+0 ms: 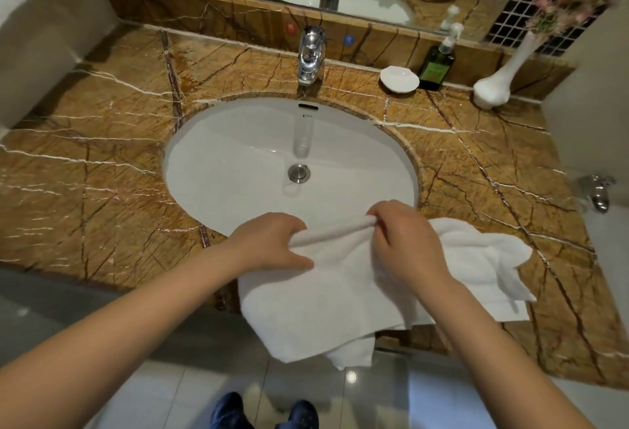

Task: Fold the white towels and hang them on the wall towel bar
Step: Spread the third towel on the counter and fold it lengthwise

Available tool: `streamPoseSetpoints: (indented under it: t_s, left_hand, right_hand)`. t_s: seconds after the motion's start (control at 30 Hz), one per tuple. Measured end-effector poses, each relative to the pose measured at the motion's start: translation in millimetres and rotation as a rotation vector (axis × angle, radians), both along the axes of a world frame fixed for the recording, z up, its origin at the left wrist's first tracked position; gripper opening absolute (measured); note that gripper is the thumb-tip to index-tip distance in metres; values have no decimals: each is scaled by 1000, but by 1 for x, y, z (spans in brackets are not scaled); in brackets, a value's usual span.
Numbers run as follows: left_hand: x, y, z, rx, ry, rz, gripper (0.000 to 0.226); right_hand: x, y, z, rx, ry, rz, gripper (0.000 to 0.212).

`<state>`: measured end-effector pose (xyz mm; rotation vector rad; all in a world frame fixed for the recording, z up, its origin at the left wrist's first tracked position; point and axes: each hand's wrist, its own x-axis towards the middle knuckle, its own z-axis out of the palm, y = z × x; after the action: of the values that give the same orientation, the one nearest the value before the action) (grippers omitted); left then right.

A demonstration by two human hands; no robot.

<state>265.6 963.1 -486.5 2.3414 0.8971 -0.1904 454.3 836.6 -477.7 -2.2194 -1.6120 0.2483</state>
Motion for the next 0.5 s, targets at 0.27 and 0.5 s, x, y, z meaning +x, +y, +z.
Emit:
streamPoseSetpoints:
  t_s: [0.27,0.5]
  left_hand:
    - [-10,4,0,-7,-58,-55,23]
    - [2,1,11,-63,-170,-12,25]
  right_hand:
    - [4,-6,-25,-195,-193,-21,26]
    - [-39,32,14,-229,226,323,44]
